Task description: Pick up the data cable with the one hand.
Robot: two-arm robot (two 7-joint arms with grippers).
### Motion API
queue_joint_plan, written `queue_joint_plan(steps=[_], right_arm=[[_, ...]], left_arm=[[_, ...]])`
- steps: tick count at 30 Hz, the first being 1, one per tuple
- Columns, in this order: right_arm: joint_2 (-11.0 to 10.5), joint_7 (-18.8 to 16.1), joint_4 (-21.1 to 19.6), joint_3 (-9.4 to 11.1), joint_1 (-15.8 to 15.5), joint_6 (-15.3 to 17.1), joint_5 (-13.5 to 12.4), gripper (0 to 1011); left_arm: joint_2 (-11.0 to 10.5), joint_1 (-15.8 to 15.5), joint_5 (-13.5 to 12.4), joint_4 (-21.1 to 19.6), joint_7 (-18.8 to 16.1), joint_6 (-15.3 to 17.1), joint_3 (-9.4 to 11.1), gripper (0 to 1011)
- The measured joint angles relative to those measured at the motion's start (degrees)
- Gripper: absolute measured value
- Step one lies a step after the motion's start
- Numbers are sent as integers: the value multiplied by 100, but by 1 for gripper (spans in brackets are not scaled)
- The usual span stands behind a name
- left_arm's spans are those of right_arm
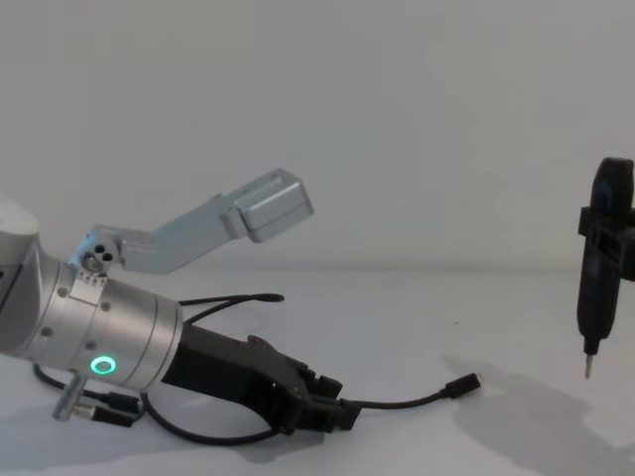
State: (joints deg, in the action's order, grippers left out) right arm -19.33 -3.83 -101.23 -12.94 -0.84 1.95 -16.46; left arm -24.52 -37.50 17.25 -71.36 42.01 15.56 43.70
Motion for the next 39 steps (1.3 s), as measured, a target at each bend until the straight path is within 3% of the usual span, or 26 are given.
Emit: queue_joint_plan(steps=[22, 30, 39], right_arm=[[0, 0, 0, 0, 0, 0, 0, 274], [0, 0, 0, 0, 0, 0, 0, 274], [0, 0, 0, 0, 0, 0, 0, 275]], left_arm=[[0, 0, 1, 0, 1, -1, 0, 214], [0, 0, 0, 2, -2, 1, 0, 45], [0, 0, 1, 0, 0, 0, 0, 46]])
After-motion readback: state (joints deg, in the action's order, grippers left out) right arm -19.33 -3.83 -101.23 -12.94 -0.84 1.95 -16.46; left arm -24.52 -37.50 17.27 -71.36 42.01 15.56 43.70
